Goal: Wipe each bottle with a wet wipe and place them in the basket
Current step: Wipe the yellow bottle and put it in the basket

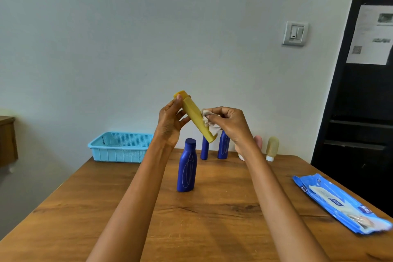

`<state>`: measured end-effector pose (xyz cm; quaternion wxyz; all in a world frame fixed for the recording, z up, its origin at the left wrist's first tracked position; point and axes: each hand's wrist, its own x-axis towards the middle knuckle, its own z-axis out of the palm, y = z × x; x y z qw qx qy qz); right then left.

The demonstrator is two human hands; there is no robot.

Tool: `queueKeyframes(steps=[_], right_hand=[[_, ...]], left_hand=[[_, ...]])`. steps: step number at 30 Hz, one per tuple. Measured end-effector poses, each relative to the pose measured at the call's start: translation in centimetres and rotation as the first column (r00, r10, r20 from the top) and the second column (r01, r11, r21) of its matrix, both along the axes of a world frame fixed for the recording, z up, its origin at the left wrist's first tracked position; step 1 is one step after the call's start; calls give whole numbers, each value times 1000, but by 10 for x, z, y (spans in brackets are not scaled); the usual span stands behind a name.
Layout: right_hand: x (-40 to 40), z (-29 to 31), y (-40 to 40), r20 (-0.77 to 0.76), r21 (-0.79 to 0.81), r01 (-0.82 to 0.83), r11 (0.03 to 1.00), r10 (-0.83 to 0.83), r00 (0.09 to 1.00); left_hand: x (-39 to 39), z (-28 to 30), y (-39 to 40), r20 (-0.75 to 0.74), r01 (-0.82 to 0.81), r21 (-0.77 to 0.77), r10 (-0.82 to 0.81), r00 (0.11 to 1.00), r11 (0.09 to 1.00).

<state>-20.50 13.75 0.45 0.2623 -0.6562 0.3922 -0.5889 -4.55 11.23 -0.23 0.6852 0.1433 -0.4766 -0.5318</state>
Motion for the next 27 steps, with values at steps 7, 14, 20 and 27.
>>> queueKeyframes(steps=[7, 14, 20, 27], right_hand=[[30, 12, 6, -86, -238, 191, 952, -216, 973], [13, -21, 14, -216, -342, 102, 934, -184, 959], [12, -13, 5, -164, -288, 185, 940, -238, 957], [27, -19, 17, -175, -401, 103, 910, -187, 967]], left_hand=[[-2, 3, 4, 6, 12, 13, -12, 1000, 1000], [13, 3, 1, -84, -33, 41, 37, 996, 999], [6, 2, 0, -33, -47, 56, 49, 998, 997], [8, 5, 3, -27, -64, 36, 65, 998, 997]])
